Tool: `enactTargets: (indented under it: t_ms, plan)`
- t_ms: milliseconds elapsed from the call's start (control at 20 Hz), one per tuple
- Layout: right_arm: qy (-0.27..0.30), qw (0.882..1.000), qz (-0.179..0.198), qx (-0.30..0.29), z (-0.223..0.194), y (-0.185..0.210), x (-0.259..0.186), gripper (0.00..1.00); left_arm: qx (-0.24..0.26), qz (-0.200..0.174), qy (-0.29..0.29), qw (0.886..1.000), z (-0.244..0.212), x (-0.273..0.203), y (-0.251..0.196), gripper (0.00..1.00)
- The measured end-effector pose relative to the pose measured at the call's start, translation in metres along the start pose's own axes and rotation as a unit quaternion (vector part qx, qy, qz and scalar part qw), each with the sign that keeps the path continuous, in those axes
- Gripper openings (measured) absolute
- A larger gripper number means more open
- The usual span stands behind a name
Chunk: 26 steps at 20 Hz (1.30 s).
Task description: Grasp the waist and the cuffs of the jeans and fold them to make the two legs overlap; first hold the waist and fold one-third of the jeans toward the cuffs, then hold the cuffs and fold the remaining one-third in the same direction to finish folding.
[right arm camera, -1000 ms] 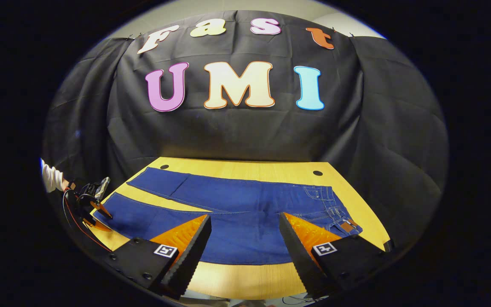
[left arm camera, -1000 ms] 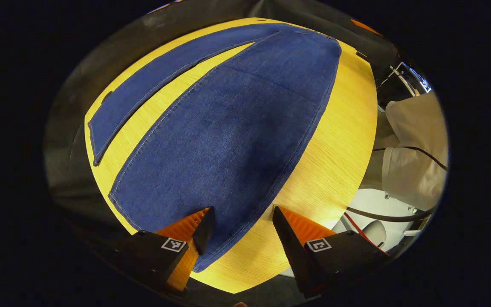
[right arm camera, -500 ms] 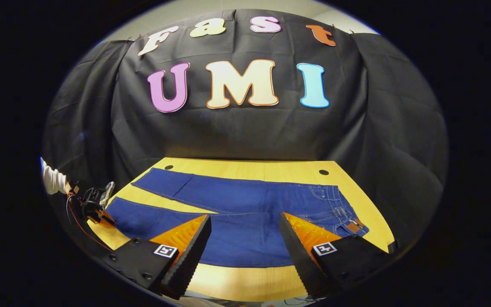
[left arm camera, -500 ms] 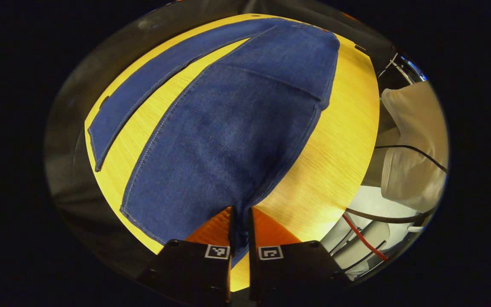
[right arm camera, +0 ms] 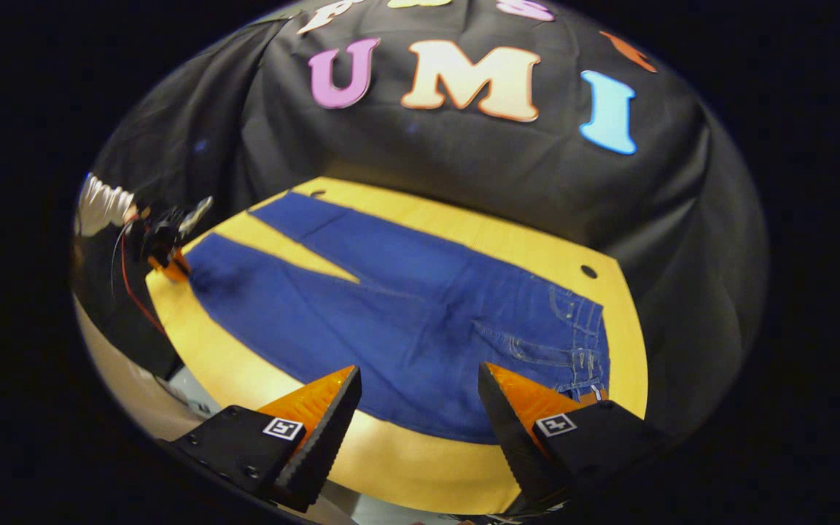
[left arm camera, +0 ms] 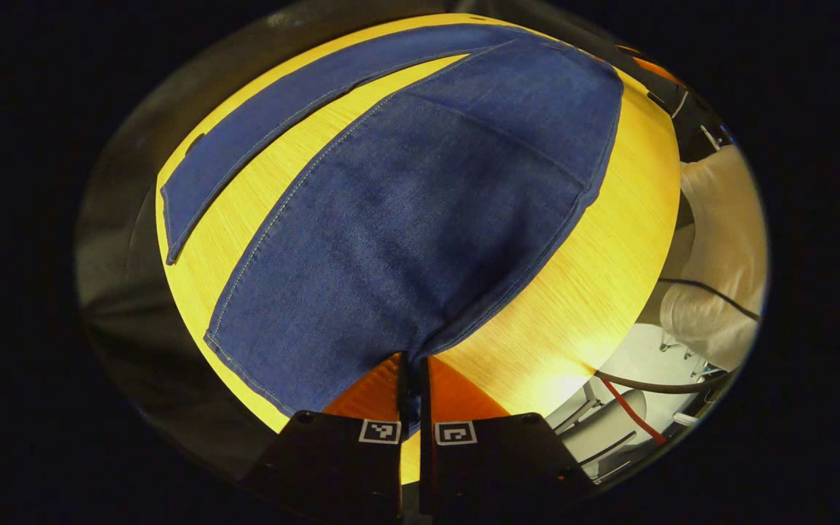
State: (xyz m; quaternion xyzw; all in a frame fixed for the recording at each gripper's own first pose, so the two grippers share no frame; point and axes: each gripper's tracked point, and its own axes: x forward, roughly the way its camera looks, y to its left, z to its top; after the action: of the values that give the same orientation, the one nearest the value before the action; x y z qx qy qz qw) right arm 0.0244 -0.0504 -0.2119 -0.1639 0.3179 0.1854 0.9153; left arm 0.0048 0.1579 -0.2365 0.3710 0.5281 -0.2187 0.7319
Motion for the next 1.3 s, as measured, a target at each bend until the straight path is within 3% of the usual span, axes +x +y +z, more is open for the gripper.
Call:
enactTargets:
  t_ms: [250,550,850,1000,1050,1100,1300]
  plan:
    - [0.121,0.989,0.050,-0.074,-0.063,-0.035,0.032,1.00,0.004,0.016,0.036,0.999,0.000,0.001,0.000,0.03]
    - [0.205,0.960,0.107,-0.156,-0.107,-0.049,0.047,1.00,-0.011,0.029,0.058,0.998,-0.001,0.002,0.001,0.03]
    - [0.241,0.946,0.142,-0.166,-0.119,-0.046,0.059,0.99,-0.034,0.036,0.077,0.996,-0.001,0.003,0.002,0.03]
    - [0.238,0.945,0.146,-0.168,-0.118,-0.046,0.061,0.99,-0.027,0.047,0.083,0.995,-0.001,0.002,0.003,0.03]
    - [0.240,0.946,0.144,-0.165,-0.119,-0.047,0.061,0.94,-0.026,0.048,0.084,0.995,-0.001,0.002,0.003,0.03]
    - [0.240,0.946,0.144,-0.162,-0.118,-0.047,0.062,0.99,-0.028,0.049,0.085,0.995,-0.001,0.002,0.003,0.03]
    - [0.241,0.947,0.140,-0.157,-0.117,-0.050,0.064,0.94,-0.041,0.051,0.093,0.994,-0.001,0.002,0.004,0.03]
